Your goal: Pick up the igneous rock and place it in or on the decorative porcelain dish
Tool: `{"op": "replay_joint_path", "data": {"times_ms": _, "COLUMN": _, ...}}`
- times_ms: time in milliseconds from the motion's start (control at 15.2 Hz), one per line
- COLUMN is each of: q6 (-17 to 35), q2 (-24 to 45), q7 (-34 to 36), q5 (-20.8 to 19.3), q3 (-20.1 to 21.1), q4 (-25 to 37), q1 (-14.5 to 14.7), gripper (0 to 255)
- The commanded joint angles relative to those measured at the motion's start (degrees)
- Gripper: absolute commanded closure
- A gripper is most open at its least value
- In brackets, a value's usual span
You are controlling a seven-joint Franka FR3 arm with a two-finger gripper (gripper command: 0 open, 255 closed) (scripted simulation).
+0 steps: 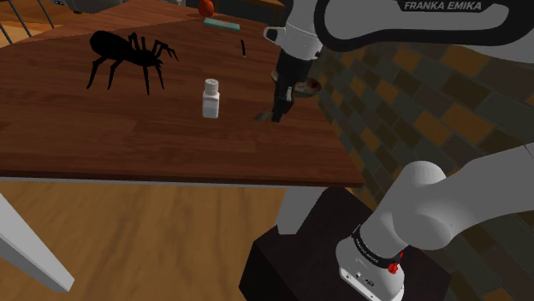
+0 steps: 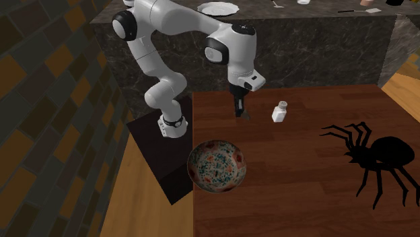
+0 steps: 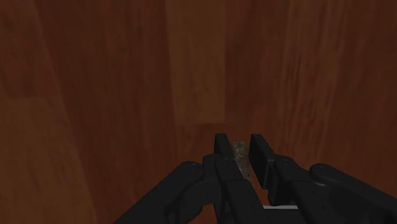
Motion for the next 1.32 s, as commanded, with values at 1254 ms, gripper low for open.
{"op": "replay_joint_path", "data": {"times_ms": 1254, "q6": -13.78, "q2": 2.59, "q7": -2.38, "q5": -1.24, "q3": -2.44, "q4": 16.25, "q1": -1.06, "gripper": 255}}
